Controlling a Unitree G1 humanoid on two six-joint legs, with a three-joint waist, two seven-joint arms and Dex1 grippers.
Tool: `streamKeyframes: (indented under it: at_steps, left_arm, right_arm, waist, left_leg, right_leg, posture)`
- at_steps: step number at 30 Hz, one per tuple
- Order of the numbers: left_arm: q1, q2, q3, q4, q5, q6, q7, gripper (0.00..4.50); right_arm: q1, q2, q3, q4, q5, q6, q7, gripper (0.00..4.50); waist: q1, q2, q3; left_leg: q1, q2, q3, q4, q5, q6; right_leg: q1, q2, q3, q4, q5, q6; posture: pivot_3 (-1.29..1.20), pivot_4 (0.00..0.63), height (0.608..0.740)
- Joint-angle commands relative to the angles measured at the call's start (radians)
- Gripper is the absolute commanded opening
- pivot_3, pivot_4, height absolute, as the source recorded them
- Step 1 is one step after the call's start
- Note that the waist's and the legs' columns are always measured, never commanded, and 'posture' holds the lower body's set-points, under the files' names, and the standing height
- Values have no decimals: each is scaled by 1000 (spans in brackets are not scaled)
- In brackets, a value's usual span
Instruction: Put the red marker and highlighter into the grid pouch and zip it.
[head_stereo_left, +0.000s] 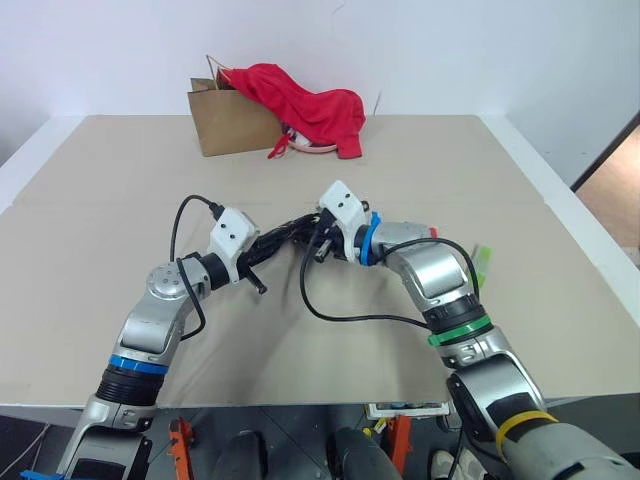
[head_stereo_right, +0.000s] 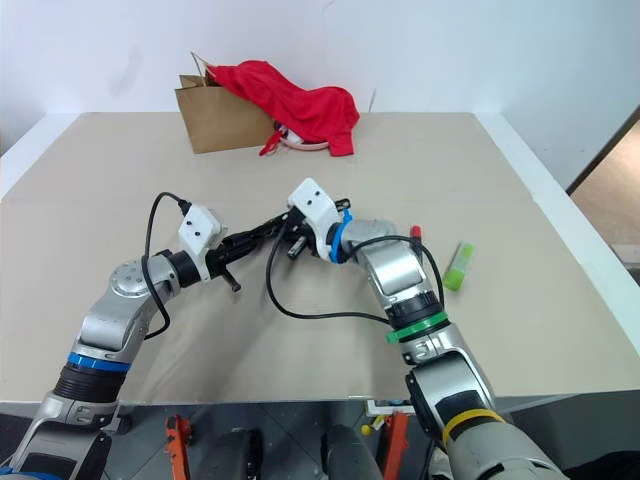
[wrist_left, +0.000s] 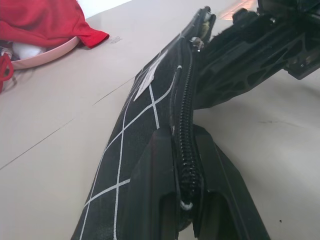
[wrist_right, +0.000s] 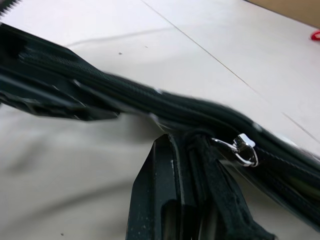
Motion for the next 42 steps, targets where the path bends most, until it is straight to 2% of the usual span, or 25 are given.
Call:
streamKeyframes:
  at_steps: [1,6,9,10,11,12,14,15,23,28,31,36,42]
  left_arm:
    - [-9,-3,-3,-40,-8,-6,-10,0]
    - [-6,-6,0,-40,-7,-5,-11,0]
    - [-1,-6,4,-43,-7,-6,-11,0]
    - [0,-6,4,-43,-7,-6,-10,0]
    - [2,-6,5,-45,-8,-5,-9,0]
    - [3,-6,5,-45,-8,-5,-9,0]
    - [5,-7,6,-47,-9,-4,-9,0]
    - [5,-8,6,-46,-9,-4,-8,0]
    - [4,-15,1,-43,-8,-9,-6,0]
    - [14,-7,17,-45,-24,-16,-18,0]
    - [30,11,35,-37,-40,-37,-48,0]
    - [62,48,40,-19,-42,-84,-104,0]
    - [71,56,41,-2,-48,-105,-135,0]
  right_arm:
    - [-12,25,75,-131,23,-2,77,112]
    - [17,19,113,-208,34,24,120,112]
    - [16,1,103,-171,0,11,98,821]
    - [14,-10,92,-170,-2,13,95,1140]
    - [16,-28,80,-182,2,18,101,1741]
    - [17,-39,73,-191,6,23,104,2097]
    - [25,-65,63,-220,15,38,118,3108]
    - [28,-79,48,-235,32,64,128,3795]
    - [180,-333,-54,-436,115,46,250,3795]
    - [291,-500,-258,-482,167,34,248,3795]
    - [336,-591,-385,-440,131,133,154,3795]
    - [413,-599,-507,-407,71,336,-72,3795]
    - [434,-534,-530,-399,26,454,-265,3795]
  waist:
    - [0,0,0]
    - [0,0,0]
    - [0,0,0]
    - [0,0,0]
    - [0,0,0]
    - [0,0,0]
    - [1,0,0]
    - [1,0,0]
    - [4,-1,1]
    - [2,-1,1]
    - [3,-1,1]
    - [4,-2,1]
    - [1,-2,1]
  left_leg:
    - [0,0,0,0,0,0]
    - [0,0,-1,0,0,0]
    - [0,0,-2,0,0,0]
    - [0,0,-2,0,0,0]
    - [0,0,-2,0,0,0]
    - [0,0,-2,0,0,-1]
    - [0,0,-2,0,0,-1]
    - [-1,0,-2,0,0,-1]
    - [-1,-1,-3,0,0,0]
    - [0,-1,-3,0,0,0]
    - [1,0,-3,0,0,0]
    - [2,0,-1,0,0,-1]
    - [3,-1,3,0,0,-1]
  right_leg:
    - [0,0,0,0,0,0]
    - [0,1,-1,0,0,-1]
    - [0,0,-1,0,-1,0]
    - [0,0,-1,0,-1,0]
    - [0,0,-1,0,-1,0]
    - [0,0,-1,0,-1,0]
    - [0,0,-2,0,-1,0]
    - [0,0,-2,0,0,0]
    - [0,-1,-2,-1,-1,1]
    - [1,-1,-2,-1,-2,2]
    - [1,0,-2,0,-2,3]
    - [2,0,0,0,-2,2]
    - [1,-1,3,-1,-2,4]
  posture:
    - [0,150,740]
    - [0,150,740]
    - [0,150,740]
    - [0,150,740]
    - [0,150,740]
    - [0,150,740]
    - [0,150,740]
    - [0,150,740]
    - [0,150,740]
    - [0,150,740]
    - [0,150,740]
    - [0,150,740]
    - [0,150,740]
